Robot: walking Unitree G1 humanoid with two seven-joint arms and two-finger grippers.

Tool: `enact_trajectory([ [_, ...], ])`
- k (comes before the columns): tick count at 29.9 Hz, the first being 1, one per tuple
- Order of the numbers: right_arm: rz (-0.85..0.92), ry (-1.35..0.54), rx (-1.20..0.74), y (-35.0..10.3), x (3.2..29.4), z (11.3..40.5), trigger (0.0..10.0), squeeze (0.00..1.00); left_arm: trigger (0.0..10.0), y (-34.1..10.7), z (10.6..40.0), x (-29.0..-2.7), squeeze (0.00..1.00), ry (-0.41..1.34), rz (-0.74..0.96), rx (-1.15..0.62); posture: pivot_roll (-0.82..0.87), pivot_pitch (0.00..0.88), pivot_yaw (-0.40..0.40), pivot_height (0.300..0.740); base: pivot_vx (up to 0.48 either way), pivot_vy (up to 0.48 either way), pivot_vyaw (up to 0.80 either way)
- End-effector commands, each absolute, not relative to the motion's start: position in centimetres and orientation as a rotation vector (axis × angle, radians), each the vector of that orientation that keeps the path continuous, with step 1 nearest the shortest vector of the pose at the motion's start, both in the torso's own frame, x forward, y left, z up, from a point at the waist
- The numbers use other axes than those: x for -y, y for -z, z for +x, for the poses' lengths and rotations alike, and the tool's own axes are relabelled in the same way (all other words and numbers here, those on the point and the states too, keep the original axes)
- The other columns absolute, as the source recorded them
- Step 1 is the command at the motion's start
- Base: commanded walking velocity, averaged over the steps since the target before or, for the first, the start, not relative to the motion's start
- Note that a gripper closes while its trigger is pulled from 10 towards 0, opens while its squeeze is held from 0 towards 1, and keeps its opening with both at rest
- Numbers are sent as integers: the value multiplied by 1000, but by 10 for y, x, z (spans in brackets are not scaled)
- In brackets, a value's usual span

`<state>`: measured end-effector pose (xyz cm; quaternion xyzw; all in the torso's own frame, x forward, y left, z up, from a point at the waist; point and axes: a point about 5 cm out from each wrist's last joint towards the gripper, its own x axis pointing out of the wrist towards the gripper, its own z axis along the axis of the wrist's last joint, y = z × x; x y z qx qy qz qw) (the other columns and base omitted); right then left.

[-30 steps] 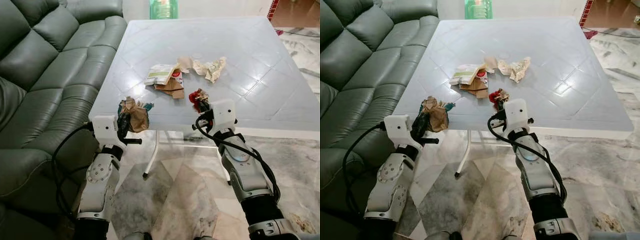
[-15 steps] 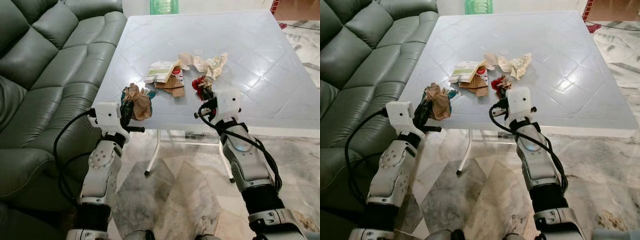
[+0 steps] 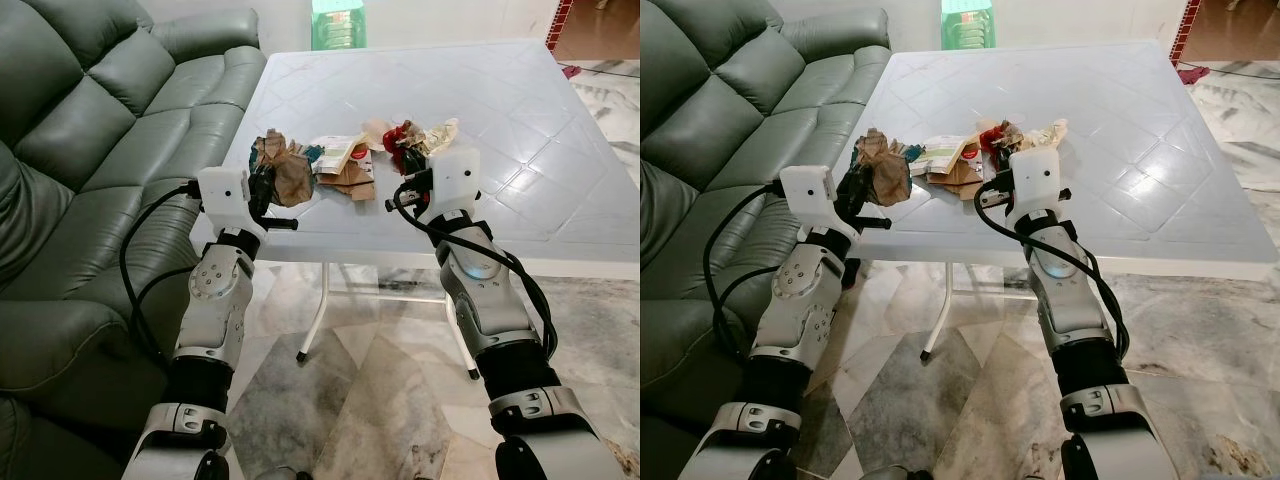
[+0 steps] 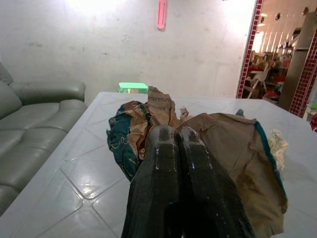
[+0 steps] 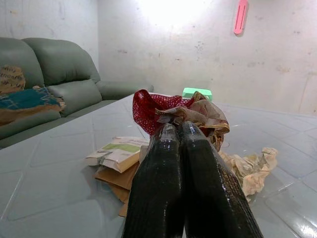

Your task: Picking trash to rubbish bin

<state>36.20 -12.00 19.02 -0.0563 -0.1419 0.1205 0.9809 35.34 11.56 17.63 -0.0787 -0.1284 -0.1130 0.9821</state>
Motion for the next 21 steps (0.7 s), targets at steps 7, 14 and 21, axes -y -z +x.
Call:
enact_trajectory([
  [7, -108, -231, 308, -193, 119, 363, 10000, 0, 3137, -177, 354, -119, 0, 208, -151, 286, -73, 0, 94, 740, 0, 0, 0],
  [14, -115, -207, 302, -192, 127, 360, 10000, 0, 3373, -174, 351, -116, 0, 201, -165, 288, -85, 0, 90, 740, 0, 0, 0],
  [21, -121, -206, 283, -188, 130, 357, 10000, 0, 3490, -171, 349, -115, 0, 201, -182, 279, -83, 0, 78, 740, 0, 0, -800],
])
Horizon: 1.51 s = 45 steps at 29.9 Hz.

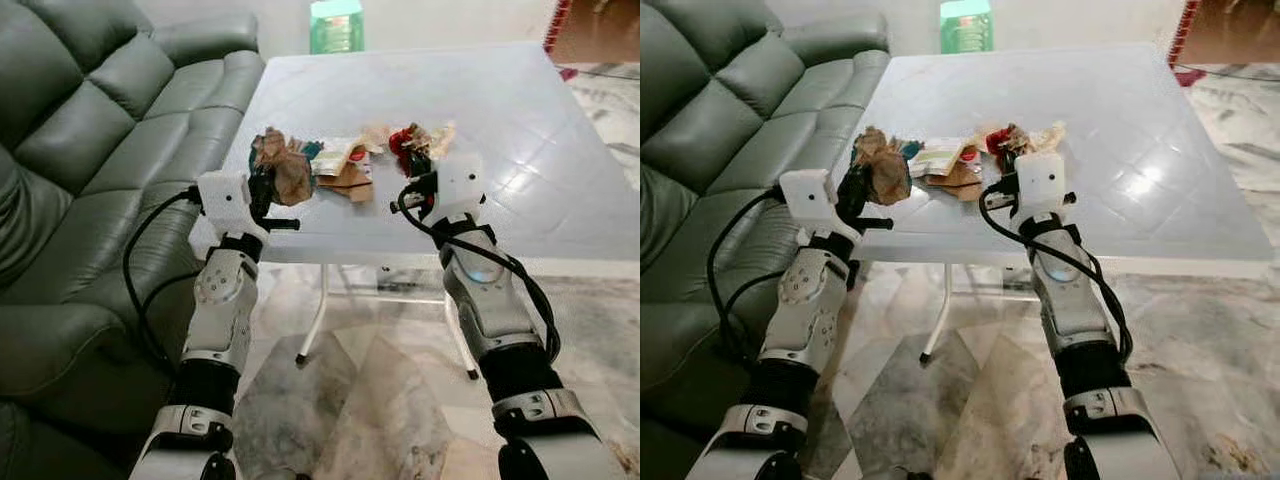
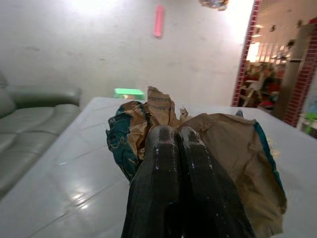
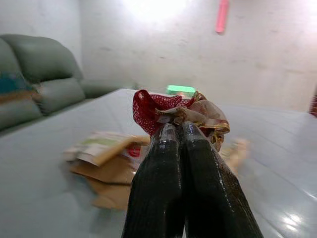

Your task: Picking trash to rubbish bin

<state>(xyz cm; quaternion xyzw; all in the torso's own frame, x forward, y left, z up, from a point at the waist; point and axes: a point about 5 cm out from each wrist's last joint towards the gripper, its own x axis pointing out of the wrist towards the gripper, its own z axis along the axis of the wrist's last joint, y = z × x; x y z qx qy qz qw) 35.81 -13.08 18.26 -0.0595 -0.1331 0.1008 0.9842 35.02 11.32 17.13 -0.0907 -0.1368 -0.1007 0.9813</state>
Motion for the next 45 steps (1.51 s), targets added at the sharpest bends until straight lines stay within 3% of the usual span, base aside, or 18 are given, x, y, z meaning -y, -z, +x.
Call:
enact_trajectory([
  [1, -121, -209, 283, -188, 130, 357, 10000, 0, 3529, -171, 349, -114, 0, 200, -182, 278, -81, 0, 75, 740, 0, 0, -800],
  [23, -101, -250, 235, -179, 119, 342, 10000, 0, 4157, -158, 332, -106, 0, 211, -205, 227, -67, 59, 58, 740, 0, 0, -109],
  [41, -99, -252, 213, -179, 117, 340, 10000, 0, 4000, -159, 330, -108, 0, 216, -190, 210, -63, 62, 62, 740, 0, 0, -763],
  [45, -100, -248, 216, -181, 118, 340, 10000, 0, 3255, -159, 331, -107, 0, 219, -183, 208, -67, 63, 62, 740, 0, 0, -800],
])
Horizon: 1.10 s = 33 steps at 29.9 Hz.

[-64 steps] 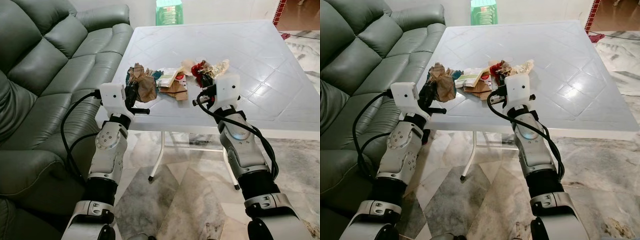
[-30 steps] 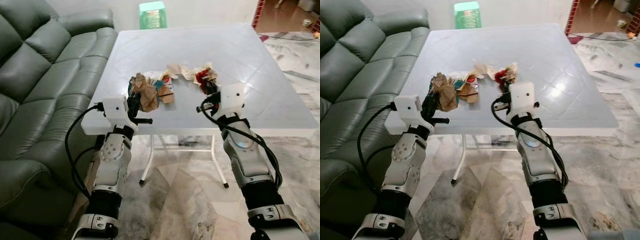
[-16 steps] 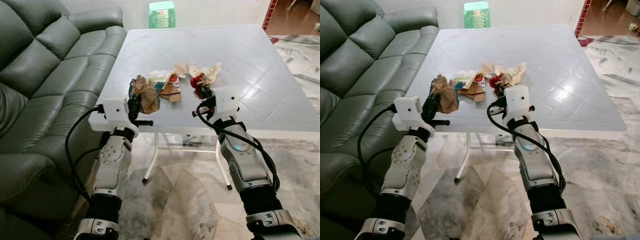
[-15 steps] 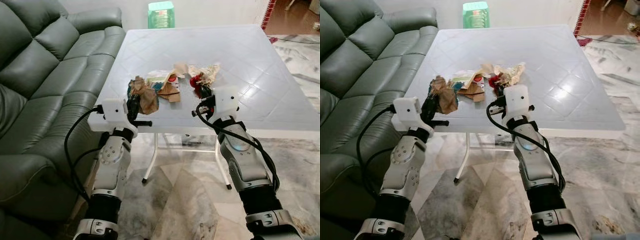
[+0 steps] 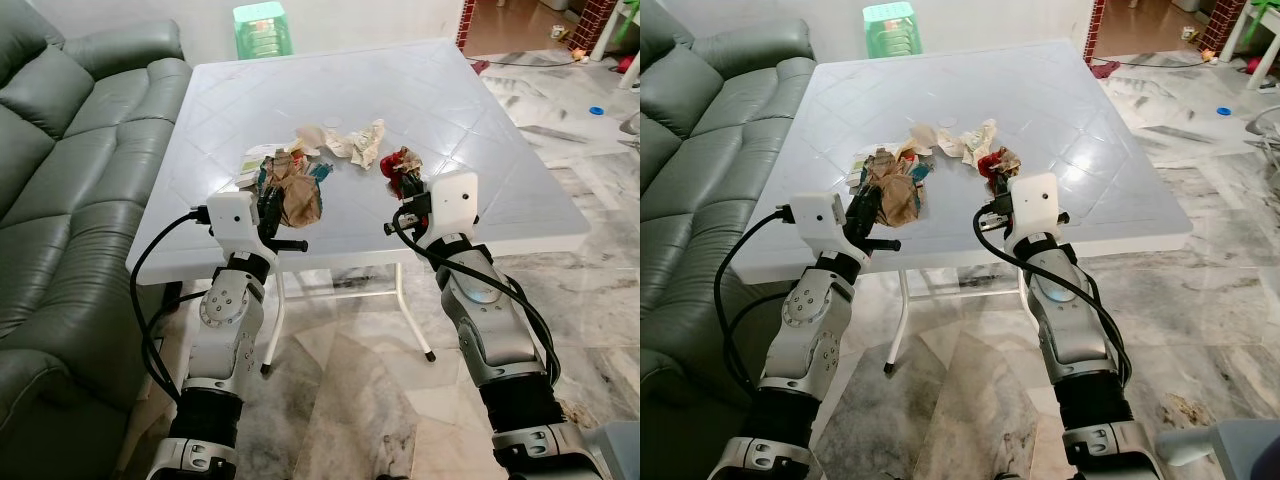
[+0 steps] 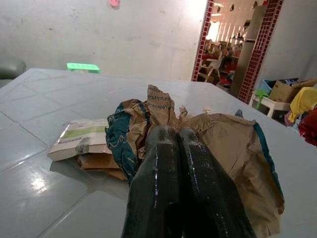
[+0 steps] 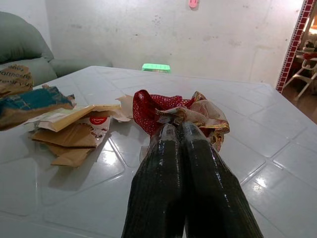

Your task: Picking trash to rubbish bin

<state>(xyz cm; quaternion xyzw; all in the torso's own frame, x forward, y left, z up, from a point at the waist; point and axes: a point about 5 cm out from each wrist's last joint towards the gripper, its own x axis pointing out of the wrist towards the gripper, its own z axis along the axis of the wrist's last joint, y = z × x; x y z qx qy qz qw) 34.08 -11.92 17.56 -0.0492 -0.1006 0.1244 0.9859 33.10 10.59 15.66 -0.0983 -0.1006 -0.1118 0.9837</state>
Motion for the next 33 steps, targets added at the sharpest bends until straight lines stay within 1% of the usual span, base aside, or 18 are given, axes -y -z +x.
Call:
enact_trajectory([
  [1, -100, -247, 218, -182, 118, 341, 10000, 0, 2980, -160, 331, -107, 0, 219, -183, 208, -68, 65, 63, 740, 0, 0, -800],
  [2, -100, -247, 218, -182, 118, 341, 10000, 0, 2980, -160, 331, -107, 0, 219, -183, 208, -68, 65, 63, 740, 0, 0, -800],
  [3, -100, -245, 218, -182, 118, 341, 10000, 0, 2471, -160, 331, -107, 0, 219, -183, 208, -68, 66, 64, 740, 0, 0, -800],
  [5, -100, -244, 217, -182, 118, 341, 10000, 0, 2196, -160, 331, -107, 0, 219, -186, 208, -68, 67, 64, 740, 0, 0, -800],
  [6, -99, -245, 217, -182, 118, 341, 10000, 0, 2275, -160, 331, -107, 0, 218, -191, 207, -68, 67, 63, 740, 0, 0, -800],
  [8, -99, -246, 214, -182, 118, 340, 10000, 0, 2745, -159, 331, -107, 0, 215, -199, 207, -68, 67, 63, 740, 0, 0, -738],
  [9, -100, -247, 213, -181, 118, 340, 10000, 0, 2745, -159, 331, -108, 0, 214, -203, 207, -68, 67, 63, 740, 0, 0, -675],
  [11, -101, -246, 208, -181, 118, 340, 10000, 0, 3176, -160, 331, -108, 0, 212, -205, 207, -70, 67, 63, 740, 0, 0, -800],
  [14, -102, -245, 207, -181, 118, 341, 10000, 0, 3294, -159, 331, -108, 0, 213, -199, 207, -70, 67, 63, 740, 0, 0, -800],
  [15, -102, -245, 206, -181, 118, 341, 10000, 0, 3059, -159, 331, -108, 0, 214, -196, 206, -70, 67, 63, 740, 0, 0, -800],
  [17, -95, -246, 214, -183, 118, 341, 10000, 0, 1294, -159, 331, -107, 0, 220, -195, 203, -71, 68, 64, 740, 0, -131, -706],
  [19, -102, -252, 231, -185, 118, 341, 10000, 0, 824, -159, 331, -107, 0, 220, -196, 204, -72, 68, 65, 740, 0, -289, 0],
  [20, -101, -252, 229, -185, 118, 341, 10000, 0, 824, -159, 331, -107, 0, 221, -196, 203, -72, 68, 65, 740, 0, -304, 0],
  [22, -97, -251, 224, -184, 118, 340, 10000, 0, 157, -159, 331, -107, 0, 220, -196, 203, -71, 69, 66, 740, 0, -323, 0],
  [24, -96, -250, 223, -184, 118, 340, 10000, 0, 0, -159, 331, -107, 0, 220, -196, 203, -71, 71, 66, 740, 0, -366, 0],
  [33, -97, -250, 222, -183, 117, 340, 10000, 0, 0, -159, 331, -109, 0, 216, -200, 201, -69, 73, 67, 740, 0, -471, 0],
])
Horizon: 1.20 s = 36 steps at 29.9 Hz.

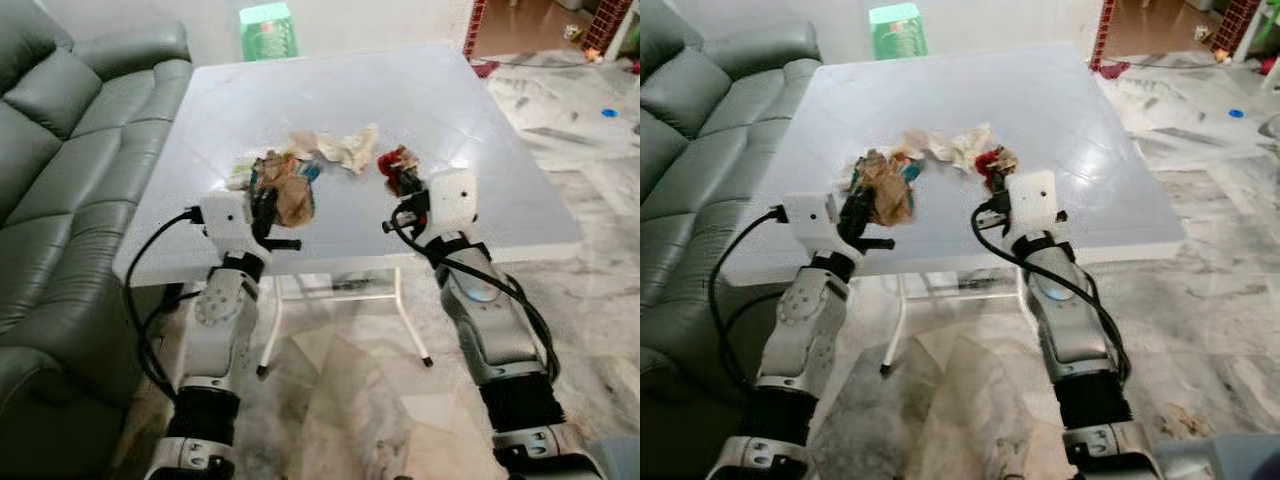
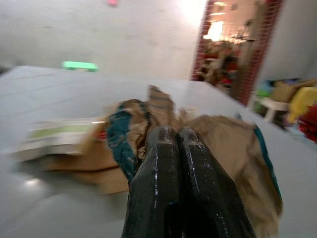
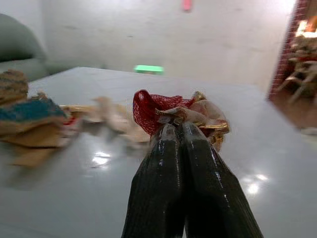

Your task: Picking trash to rubbish bin

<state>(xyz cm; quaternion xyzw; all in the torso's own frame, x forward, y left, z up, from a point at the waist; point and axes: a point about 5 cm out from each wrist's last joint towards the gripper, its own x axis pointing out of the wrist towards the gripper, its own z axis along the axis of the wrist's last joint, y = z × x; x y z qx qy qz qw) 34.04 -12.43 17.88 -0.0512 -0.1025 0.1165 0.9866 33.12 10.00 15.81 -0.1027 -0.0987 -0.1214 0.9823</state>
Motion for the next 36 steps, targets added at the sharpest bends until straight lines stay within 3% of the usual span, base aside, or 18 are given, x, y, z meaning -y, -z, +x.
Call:
enact_trajectory([
  [1, -97, -250, 222, -183, 117, 340, 10000, 0, 0, -159, 331, -109, 0, 216, -200, 201, -69, 73, 67, 740, 0, -480, 0],
  [10, -100, -244, 211, -183, 119, 341, 10000, 0, 0, -158, 332, -108, 0, 216, -201, 198, -72, 65, 65, 740, 0, -398, -532],
  [12, -103, -244, 212, -183, 119, 341, 10000, 0, 1373, -158, 332, -108, 0, 216, -212, 197, -73, 61, 65, 740, 0, 0, -800],
  [15, -105, -244, 212, -183, 120, 342, 10000, 0, 1882, -159, 332, -109, 0, 215, -214, 199, -73, 60, 64, 740, 0, 0, -800],
  [30, -111, -245, 213, -184, 120, 342, 10000, 0, 824, -159, 335, -112, 0, 202, -235, 192, -77, 51, 63, 740, 0, 0, -800],
  [35, -112, -243, 213, -184, 121, 342, 10000, 0, 510, -158, 336, -113, 0, 200, -237, 188, -78, 52, 64, 740, 0, 320, -800],
  [36, -112, -241, 213, -184, 122, 342, 10000, 0, 0, -158, 336, -113, 0, 198, -236, 185, -78, 52, 64, 740, 0, 480, -800],
])
